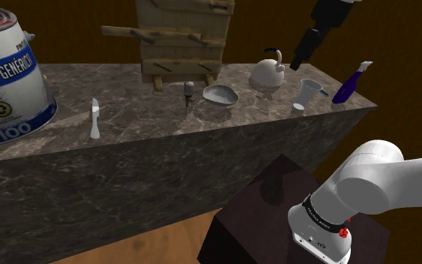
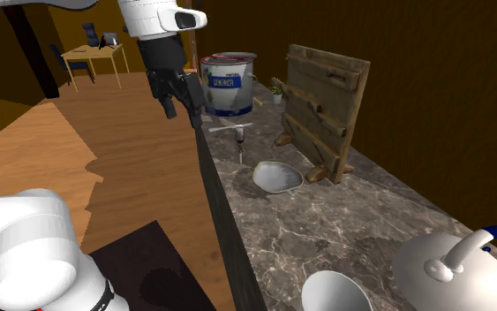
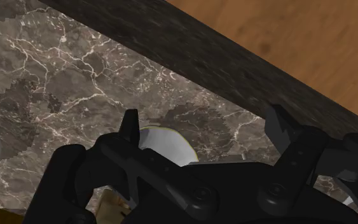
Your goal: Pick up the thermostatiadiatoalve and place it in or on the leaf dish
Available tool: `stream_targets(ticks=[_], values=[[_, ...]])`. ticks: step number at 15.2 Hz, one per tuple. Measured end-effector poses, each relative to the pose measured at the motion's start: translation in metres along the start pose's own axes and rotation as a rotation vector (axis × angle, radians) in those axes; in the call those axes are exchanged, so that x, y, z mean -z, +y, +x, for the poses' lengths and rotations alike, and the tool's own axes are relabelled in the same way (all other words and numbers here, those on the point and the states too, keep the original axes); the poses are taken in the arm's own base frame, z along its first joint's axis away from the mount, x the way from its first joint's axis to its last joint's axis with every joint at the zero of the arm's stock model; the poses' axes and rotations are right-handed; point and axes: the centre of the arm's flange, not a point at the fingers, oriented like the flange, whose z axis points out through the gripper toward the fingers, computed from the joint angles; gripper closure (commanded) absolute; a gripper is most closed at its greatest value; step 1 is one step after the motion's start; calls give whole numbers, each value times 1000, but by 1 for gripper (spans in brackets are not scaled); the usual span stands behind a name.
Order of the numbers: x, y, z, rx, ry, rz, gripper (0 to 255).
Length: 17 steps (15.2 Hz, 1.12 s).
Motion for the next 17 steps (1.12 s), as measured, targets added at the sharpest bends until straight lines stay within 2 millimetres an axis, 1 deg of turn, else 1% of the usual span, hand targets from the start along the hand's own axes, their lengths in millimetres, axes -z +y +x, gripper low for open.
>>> stream_targets(ticks=[1,2,5,6,9,12,13,14,16,17], values=[[0,0,0,0,0,0,0],[-2,-2,6,4,-2,1,0],[-16,-11,33,24,-11,9,0],[-20,-13,45,31,-14,11,0],[-42,-26,78,54,-26,20,0],[-61,-38,116,77,-36,28,0],[-66,-41,125,85,-40,31,0],[-73,-48,135,93,-43,34,0],[-87,-54,156,108,-51,39,0],[-93,-61,170,116,-54,42,0]])
